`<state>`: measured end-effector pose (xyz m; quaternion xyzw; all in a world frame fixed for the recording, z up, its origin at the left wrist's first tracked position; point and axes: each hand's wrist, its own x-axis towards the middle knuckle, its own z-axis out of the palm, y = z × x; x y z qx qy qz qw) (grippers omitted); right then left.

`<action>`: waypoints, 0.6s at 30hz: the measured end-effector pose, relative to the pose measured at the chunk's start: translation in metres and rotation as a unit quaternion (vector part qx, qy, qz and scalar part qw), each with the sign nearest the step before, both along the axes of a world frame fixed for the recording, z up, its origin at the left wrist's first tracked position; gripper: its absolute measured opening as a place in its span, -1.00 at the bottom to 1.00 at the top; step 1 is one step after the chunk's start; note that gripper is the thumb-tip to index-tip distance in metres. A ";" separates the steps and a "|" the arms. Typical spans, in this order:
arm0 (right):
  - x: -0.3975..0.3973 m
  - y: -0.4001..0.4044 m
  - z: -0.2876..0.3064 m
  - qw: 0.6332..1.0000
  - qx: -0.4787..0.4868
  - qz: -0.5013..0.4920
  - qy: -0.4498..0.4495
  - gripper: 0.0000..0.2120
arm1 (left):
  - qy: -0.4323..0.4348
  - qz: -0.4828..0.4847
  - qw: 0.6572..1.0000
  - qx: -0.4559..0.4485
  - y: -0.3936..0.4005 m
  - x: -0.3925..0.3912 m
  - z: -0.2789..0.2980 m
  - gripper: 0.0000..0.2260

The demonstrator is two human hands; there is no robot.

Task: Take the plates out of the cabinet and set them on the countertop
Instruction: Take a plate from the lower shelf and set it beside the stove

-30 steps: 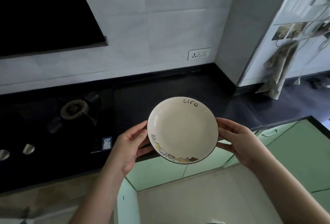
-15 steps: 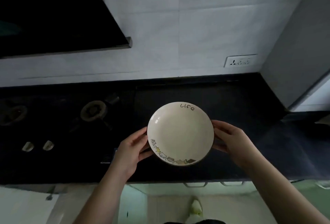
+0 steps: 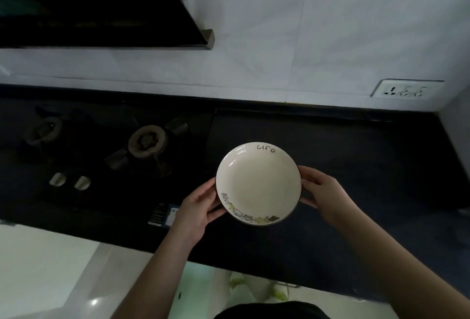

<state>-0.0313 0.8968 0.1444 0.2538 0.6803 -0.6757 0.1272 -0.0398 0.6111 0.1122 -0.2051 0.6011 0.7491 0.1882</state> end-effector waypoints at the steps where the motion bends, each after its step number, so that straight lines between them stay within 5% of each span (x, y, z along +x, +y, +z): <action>1: -0.005 -0.002 -0.006 1.000 0.003 0.002 -0.008 -0.63 | -0.010 0.003 1.000 -0.002 -0.002 -0.004 -0.005 -0.72; 18: -0.055 -0.021 -0.077 0.997 0.000 -0.029 -0.071 -0.65 | -0.099 0.045 0.993 -0.045 0.000 -0.051 -0.069 -0.72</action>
